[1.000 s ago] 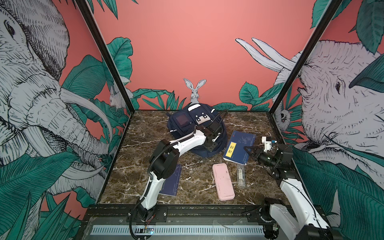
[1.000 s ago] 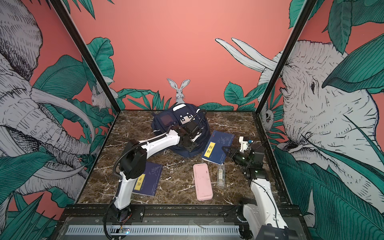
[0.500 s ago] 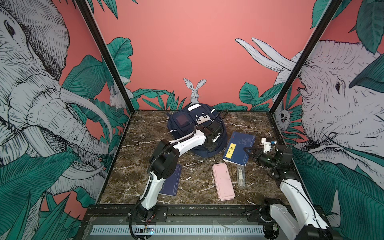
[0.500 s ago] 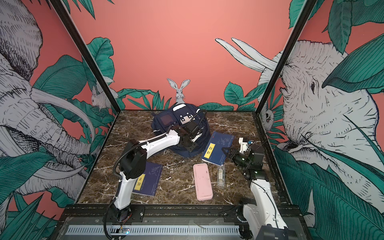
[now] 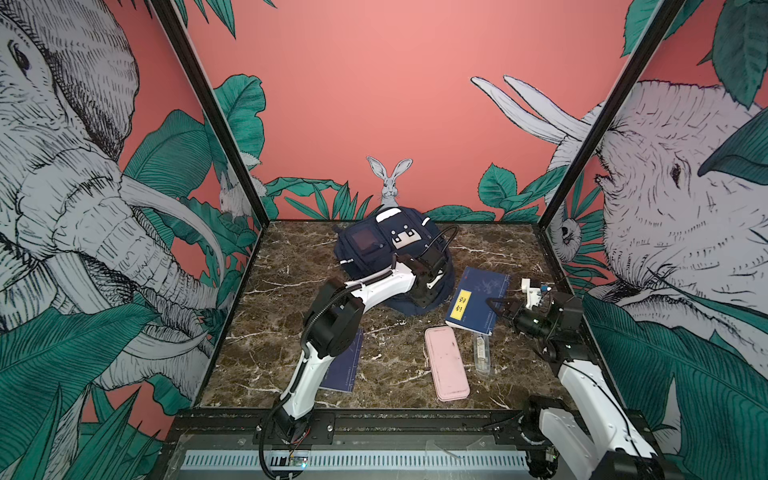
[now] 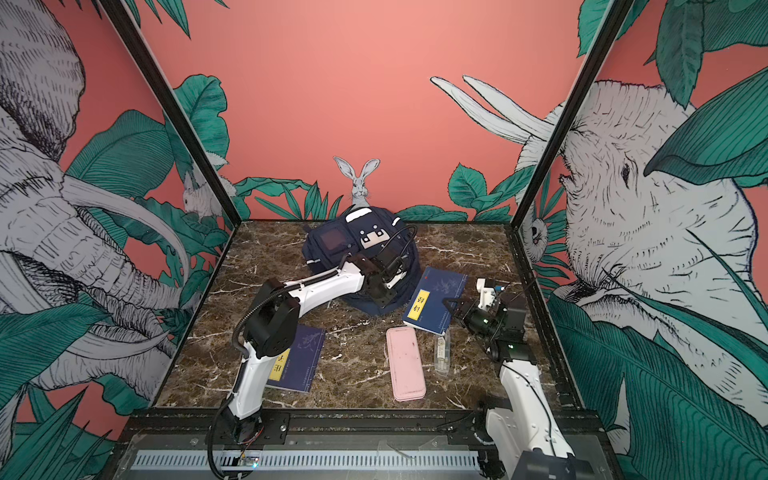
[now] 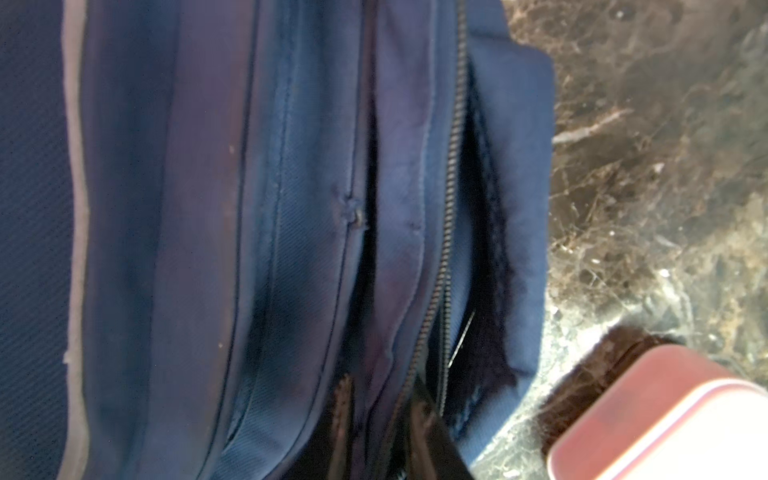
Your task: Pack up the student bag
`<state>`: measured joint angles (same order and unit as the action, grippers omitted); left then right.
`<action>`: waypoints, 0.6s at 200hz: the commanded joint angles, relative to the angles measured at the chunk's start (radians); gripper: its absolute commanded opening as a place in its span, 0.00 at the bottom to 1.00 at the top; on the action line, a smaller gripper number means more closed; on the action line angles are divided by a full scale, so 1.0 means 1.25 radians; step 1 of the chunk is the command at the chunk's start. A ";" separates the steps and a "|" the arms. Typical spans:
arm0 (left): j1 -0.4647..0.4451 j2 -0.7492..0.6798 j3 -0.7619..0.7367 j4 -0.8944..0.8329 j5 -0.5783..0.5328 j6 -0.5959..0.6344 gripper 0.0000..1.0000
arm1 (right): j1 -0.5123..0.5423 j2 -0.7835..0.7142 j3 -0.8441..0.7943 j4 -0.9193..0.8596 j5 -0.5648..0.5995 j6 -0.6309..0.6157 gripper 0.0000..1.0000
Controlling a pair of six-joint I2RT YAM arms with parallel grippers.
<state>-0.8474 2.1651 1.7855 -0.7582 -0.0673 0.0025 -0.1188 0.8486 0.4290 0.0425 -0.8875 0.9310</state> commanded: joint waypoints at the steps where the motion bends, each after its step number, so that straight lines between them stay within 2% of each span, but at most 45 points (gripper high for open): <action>1: -0.007 -0.007 0.028 -0.038 -0.007 0.018 0.16 | -0.004 0.005 0.021 0.061 -0.019 -0.011 0.00; 37: -0.007 -0.016 0.055 -0.054 -0.030 0.028 0.00 | -0.003 0.005 0.017 0.076 -0.020 -0.001 0.00; 78: -0.007 -0.032 0.126 -0.104 -0.062 0.048 0.00 | -0.003 0.013 0.028 0.041 -0.007 -0.037 0.00; 120: -0.007 -0.053 0.233 -0.157 -0.090 0.064 0.00 | -0.004 0.057 0.034 0.118 -0.024 0.007 0.00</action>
<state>-0.8497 2.1654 1.9892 -0.8978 -0.1455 0.0536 -0.1188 0.9024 0.4370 0.0734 -0.8879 0.9161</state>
